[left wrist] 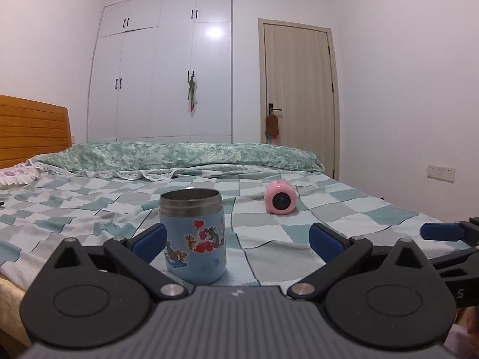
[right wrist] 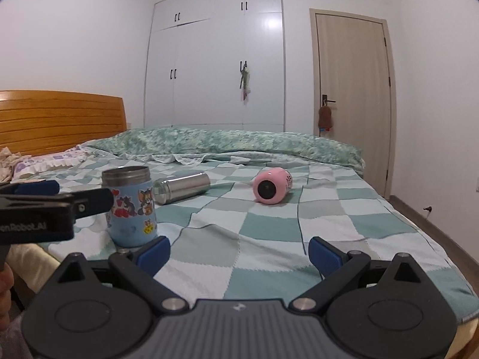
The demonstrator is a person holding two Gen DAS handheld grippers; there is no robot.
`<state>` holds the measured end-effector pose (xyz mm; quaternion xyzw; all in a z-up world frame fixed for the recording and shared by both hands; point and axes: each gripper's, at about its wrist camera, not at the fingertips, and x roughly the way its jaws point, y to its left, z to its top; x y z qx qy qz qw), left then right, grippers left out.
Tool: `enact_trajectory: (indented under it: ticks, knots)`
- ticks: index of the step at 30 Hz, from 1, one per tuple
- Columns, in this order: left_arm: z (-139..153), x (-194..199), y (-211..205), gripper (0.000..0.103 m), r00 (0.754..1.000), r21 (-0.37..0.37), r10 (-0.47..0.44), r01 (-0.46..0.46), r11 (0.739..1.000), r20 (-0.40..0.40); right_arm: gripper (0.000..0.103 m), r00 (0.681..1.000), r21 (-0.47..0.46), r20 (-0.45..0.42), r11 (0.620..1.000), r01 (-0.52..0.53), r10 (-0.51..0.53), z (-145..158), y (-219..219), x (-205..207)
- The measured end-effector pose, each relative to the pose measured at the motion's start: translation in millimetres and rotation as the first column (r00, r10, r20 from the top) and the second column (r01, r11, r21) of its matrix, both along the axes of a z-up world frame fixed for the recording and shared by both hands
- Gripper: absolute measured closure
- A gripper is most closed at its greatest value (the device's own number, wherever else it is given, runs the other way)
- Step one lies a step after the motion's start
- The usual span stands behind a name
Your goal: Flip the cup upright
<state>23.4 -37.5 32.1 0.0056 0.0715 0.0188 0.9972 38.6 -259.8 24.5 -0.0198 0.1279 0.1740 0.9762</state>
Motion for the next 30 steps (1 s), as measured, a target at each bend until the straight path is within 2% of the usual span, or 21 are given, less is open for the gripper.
enact_trajectory:
  ticks: [11, 30]
  knots:
    - [-22, -8, 4, 0.0, 0.999, 0.023, 0.041, -0.041, 0.999, 0.027, 0.004, 0.999, 0.019, 0.012, 0.999, 0.043, -0.043, -8, -6, -5]
    - [-26, -10, 9, 0.0, 0.999, 0.008, 0.021, -0.021, 1.0, 0.036, 0.004, 0.997, 0.011, 0.043, 0.998, 0.062, -0.062, -7, -5, -11]
